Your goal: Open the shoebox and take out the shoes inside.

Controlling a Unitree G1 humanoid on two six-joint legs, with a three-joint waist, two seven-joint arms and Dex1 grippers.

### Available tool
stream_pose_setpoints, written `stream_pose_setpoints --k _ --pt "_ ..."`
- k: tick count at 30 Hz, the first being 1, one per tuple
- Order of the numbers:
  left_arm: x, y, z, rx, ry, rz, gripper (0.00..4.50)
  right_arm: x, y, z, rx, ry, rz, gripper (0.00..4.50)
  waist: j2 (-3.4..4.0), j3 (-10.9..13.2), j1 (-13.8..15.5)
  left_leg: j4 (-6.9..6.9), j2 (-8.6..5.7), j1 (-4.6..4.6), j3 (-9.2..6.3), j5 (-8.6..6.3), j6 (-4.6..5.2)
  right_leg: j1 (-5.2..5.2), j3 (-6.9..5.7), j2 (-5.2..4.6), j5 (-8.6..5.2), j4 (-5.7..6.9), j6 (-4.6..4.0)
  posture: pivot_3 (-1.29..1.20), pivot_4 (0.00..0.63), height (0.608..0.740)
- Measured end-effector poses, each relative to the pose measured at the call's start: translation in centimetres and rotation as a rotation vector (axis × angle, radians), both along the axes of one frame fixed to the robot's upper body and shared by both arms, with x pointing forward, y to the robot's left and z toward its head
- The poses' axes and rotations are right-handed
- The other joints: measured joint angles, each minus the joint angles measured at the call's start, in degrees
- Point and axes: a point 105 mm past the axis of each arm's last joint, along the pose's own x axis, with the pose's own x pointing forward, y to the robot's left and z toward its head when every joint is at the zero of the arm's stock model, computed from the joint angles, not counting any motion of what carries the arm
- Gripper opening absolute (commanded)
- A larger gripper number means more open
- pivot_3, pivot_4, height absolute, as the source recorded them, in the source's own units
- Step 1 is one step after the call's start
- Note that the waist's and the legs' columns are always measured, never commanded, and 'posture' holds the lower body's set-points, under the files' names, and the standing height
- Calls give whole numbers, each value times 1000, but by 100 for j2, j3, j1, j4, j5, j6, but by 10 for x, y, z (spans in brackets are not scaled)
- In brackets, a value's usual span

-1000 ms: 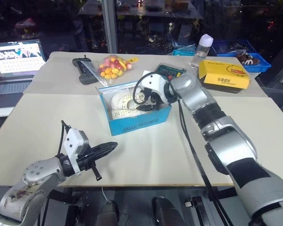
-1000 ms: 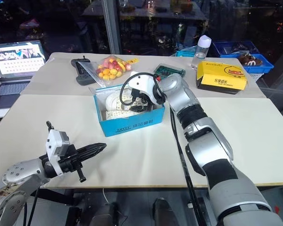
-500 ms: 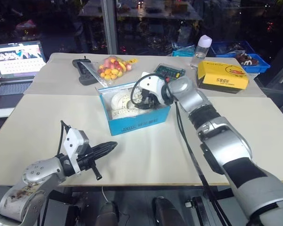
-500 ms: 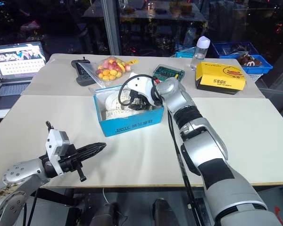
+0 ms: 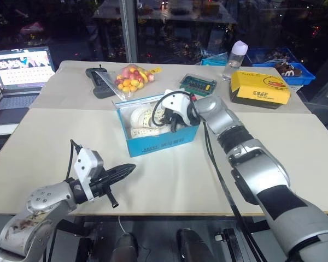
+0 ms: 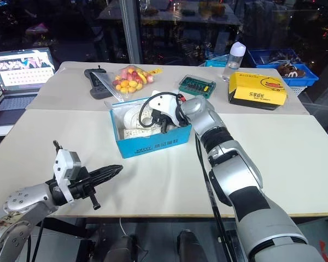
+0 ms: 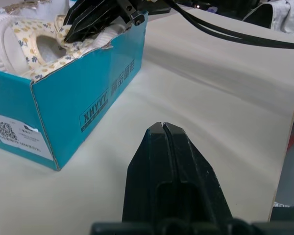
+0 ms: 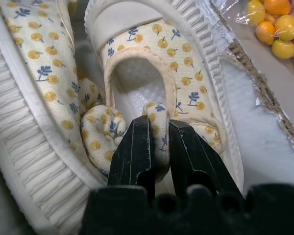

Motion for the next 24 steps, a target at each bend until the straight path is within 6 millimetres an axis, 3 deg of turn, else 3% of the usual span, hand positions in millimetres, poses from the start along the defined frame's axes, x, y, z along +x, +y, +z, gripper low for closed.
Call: stream_pose_setpoints --k 4,9,12,23,24 --pt "2 -1 3 0 -11 -2 0 1 0 23 73 -18 -10 662 1 1 0 1 0 -7 0 0 0 -6 0 0 0 2 1 0 150 673" --pt "3 -2 5 1 -18 -4 0 -10 0 90 177 -147 27 662 3 2 -3 2 0 -8 -2 0 0 -11 0 1 -6 8 0 0 150 673" --pt "4 -3 5 3 -18 -5 0 -20 5 110 203 -188 60 662 2 1 -1 3 0 -5 -2 0 0 -8 -1 0 -12 14 -1 0 150 673" --pt "6 -6 5 8 -4 -6 0 -15 -1 53 125 -56 15 662 0 0 0 10 0 -5 -3 1 0 -8 -3 0 -16 27 -5 0 150 673" --pt "6 -6 5 8 -4 -6 0 -11 -5 47 124 -36 -13 1191 0 0 1 10 -1 -6 -4 1 0 -8 -3 -1 -16 27 -5 0 150 673"
